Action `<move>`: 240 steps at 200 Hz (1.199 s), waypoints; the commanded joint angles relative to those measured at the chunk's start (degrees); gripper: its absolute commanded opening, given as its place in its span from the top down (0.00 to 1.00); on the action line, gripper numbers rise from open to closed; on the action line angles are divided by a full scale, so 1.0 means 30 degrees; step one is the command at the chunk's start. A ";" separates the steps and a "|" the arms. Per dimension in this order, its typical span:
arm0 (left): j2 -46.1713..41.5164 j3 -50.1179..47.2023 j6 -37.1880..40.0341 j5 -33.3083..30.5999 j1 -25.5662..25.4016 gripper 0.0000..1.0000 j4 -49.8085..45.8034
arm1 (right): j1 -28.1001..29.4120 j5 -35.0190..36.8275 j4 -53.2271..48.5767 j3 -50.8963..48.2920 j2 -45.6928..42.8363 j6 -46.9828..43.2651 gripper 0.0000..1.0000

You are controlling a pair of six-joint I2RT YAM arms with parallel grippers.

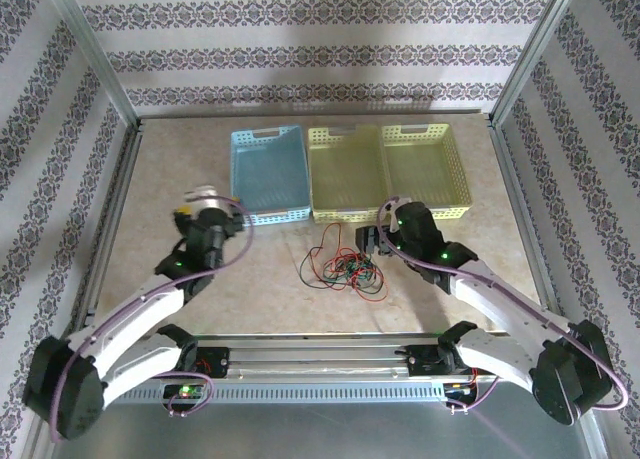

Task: Untangle the cables

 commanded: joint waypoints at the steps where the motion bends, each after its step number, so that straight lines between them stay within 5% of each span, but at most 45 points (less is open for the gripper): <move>1: 0.2142 0.1554 -0.0385 -0.1495 -0.3435 0.01 -0.1338 | 0.0055 -0.2796 -0.5184 0.2411 0.1250 -0.0380 0.07; 41: 0.5572 0.3362 -0.3931 0.4402 -0.4876 0.01 0.1221 | 0.0350 -0.3290 -0.7026 0.2182 0.1568 -0.0198 0.10; 95: 0.7857 0.4412 -0.2517 1.0857 -0.5721 0.01 0.2689 | 0.0878 -0.3550 -0.8250 0.1195 0.0392 0.0085 0.13; 113: 0.8419 0.4843 -0.2158 1.2499 -0.5812 0.01 0.1964 | 0.0948 -0.4051 -0.8260 0.1245 0.1464 0.0118 0.25; 156: 1.0081 0.6217 -0.1175 1.3317 -0.6606 0.01 -0.0393 | 0.1127 -0.3678 -0.8054 0.1180 0.3648 0.0609 0.48; 216: 1.1815 0.6612 -0.1261 1.3418 -0.6929 0.06 0.0089 | 0.0926 -0.3546 -0.8184 0.1049 0.2521 0.1027 1.00; 240: 1.2518 0.6268 -0.1504 1.2846 -0.6929 0.18 0.1511 | 0.0646 -0.2948 -0.8921 0.1534 0.1708 0.1172 1.00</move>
